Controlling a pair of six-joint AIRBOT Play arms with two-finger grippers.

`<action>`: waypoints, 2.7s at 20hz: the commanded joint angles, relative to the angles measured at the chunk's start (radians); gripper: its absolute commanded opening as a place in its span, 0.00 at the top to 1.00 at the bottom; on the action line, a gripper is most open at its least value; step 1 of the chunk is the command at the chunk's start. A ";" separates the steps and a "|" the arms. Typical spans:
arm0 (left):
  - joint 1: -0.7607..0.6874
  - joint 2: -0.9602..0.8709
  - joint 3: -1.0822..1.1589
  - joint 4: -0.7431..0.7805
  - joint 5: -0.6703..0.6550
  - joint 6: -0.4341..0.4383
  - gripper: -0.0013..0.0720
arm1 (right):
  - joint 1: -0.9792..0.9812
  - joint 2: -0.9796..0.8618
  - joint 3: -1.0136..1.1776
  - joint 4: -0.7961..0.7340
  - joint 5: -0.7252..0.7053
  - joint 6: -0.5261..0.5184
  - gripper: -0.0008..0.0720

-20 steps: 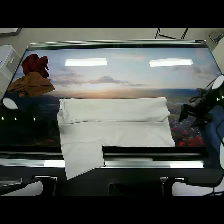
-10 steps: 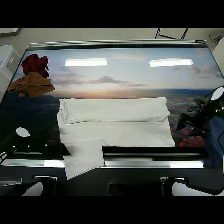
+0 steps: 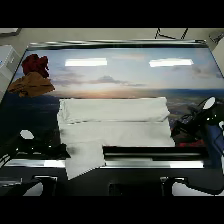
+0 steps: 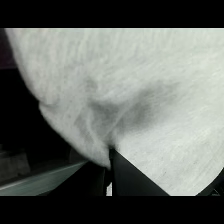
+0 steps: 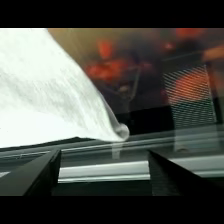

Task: Fold the clothes and pants, and hang the long-sleeved shirts on hangers.

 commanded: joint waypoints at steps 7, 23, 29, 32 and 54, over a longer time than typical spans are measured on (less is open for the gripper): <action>-0.001 0.009 0.020 0.002 -0.002 -0.004 0.95 | -0.001 -0.054 -0.131 0.095 -0.172 -0.033 0.24; -0.009 -0.288 0.882 0.062 0.001 -0.104 0.95 | 0.121 -0.216 0.518 0.186 -0.201 0.076 0.94; -0.040 -0.613 1.143 0.046 0.005 -0.166 0.95 | 0.121 -0.414 0.596 0.274 -0.306 0.144 0.92; -0.063 -0.707 1.143 0.028 -0.029 -0.165 0.90 | 0.121 -0.450 0.596 0.315 -0.314 0.144 0.83; -0.205 -0.542 1.169 -0.137 0.053 -0.135 0.93 | 0.096 -0.335 0.602 0.596 -0.193 -0.135 0.94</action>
